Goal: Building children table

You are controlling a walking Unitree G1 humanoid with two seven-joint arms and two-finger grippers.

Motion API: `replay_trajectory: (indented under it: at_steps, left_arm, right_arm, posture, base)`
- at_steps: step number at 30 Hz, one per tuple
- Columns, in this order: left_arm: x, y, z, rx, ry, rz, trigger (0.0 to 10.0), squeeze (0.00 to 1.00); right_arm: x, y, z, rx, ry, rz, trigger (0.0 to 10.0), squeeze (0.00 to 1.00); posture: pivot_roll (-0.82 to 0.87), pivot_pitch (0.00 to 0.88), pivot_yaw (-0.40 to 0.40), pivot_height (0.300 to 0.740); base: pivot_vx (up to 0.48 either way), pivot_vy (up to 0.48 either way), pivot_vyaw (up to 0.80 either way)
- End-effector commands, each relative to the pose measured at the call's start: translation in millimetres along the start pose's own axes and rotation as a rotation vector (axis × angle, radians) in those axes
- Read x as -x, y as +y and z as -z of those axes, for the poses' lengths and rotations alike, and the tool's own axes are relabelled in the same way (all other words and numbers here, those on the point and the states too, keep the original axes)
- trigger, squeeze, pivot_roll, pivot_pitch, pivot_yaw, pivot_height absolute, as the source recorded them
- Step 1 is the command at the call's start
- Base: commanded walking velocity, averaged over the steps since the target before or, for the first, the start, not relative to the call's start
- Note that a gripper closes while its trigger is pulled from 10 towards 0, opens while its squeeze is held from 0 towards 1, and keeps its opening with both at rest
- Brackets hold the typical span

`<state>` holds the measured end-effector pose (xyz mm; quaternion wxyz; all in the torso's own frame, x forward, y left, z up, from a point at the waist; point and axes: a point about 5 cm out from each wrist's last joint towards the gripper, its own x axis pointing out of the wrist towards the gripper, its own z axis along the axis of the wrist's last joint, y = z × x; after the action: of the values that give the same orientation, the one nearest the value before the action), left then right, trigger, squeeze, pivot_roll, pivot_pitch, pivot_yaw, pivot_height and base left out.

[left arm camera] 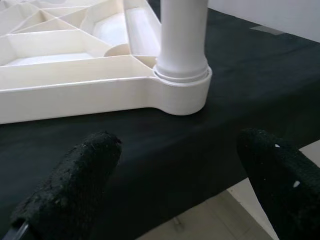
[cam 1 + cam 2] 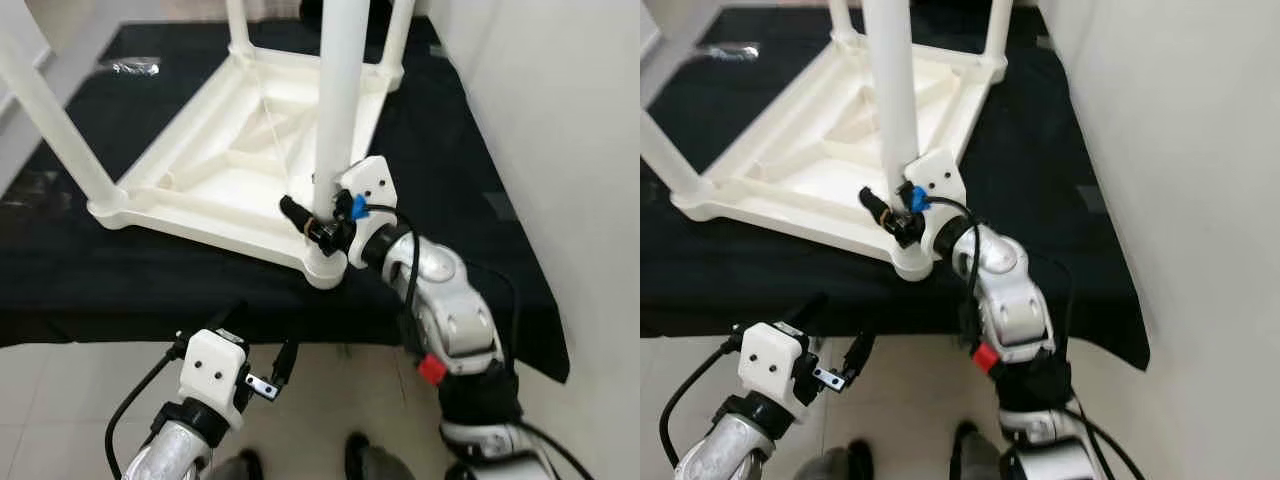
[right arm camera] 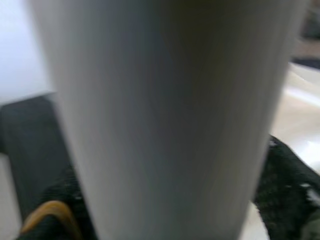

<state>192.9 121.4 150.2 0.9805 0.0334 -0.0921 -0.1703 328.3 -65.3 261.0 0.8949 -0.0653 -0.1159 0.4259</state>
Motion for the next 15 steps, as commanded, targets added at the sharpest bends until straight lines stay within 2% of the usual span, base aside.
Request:
replay_trajectory:
  at_steps: [1, 3, 4, 7, 8, 9, 11, 12, 15]
  left_arm:
    - [3.2, -1.3, 2.9, -0.006, 0.025, 0.002, 10.0, 0.0]
    - [2.9, -2.0, 2.6, -0.005, 0.024, 0.004, 10.0, 0.0]
    - [2.6, -2.6, 2.2, -0.006, 0.023, 0.005, 10.0, 0.0]
    - [2.3, -3.0, 2.0, -0.006, 0.023, 0.005, 10.0, 0.0]
    - [2.3, -3.3, 1.5, -0.006, 0.022, 0.004, 10.0, 0.0]
    - [2.3, -3.3, 1.5, -0.006, 0.022, 0.004, 10.0, 0.0]
    - [2.6, -3.6, 1.0, -0.008, 0.02, 0.001, 10.0, 0.0]
    - [3.0, -3.7, 0.7, -0.009, 0.019, -0.002, 10.0, 0.0]
    - [3.3, -3.8, 0.6, -0.01, 0.019, -0.004, 10.0, 0.0]
  right_arm:
    - [-3.5, 5.6, -6.8, 0.001, -0.054, -0.08, 10.0, 1.0]
    - [-7.4, 3.9, -14.4, 0.022, -0.084, -0.216, 10.0, 1.0]
    - [-9.7, 3.3, -19.0, 0.055, -0.093, -0.308, 10.0, 0.86]
    - [-11.1, 2.4, -21.9, 0.081, -0.096, -0.365, 10.0, 0.86]
    - [-11.8, 2.9, -24.9, 0.096, -0.093, -0.454, 10.0, 0.0]
    - [-11.8, 2.9, -24.9, 0.096, -0.093, -0.454, 10.0, 0.0]
    - [-12.0, 1.0, -33.2, 0.096, -0.08, -0.654, 10.0, 0.0]
    - [-11.3, -3.6, -38.7, 0.062, -0.082, -0.756, 10.0, 0.0]
    - [-10.6, -7.0, -42.5, 0.037, -0.088, -0.814, 10.0, 0.0]
  posture:
    - [0.09, 0.313, -0.026, 0.74]
    - [0.1, 0.313, -0.026, 0.74]
    - [0.11, 0.314, -0.028, 0.74]
    - [0.11, 0.314, -0.028, 0.74]
    - [0.11, 0.314, -0.03, 0.74]
    - [0.11, 0.314, -0.03, 0.74]
    - [0.12, 0.314, -0.035, 0.74]
    - [0.12, 0.312, -0.04, 0.74]
    - [0.12, 0.312, -0.04, 0.74]
  base:
    - [0.0, 0.0, 0.0]
    - [0.0, 0.0, 0.0]
    - [0.0, 0.0, 0.0]
    - [0.0, 0.0, 0.0]
    - [0.0, 0.0, 0.0]
    - [0.0, 0.0, 0.0]
    - [0.0, 0.0, 0.0]
    - [0.0, 0.0, 0.0]
    - [0.0, 0.0, 0.0]
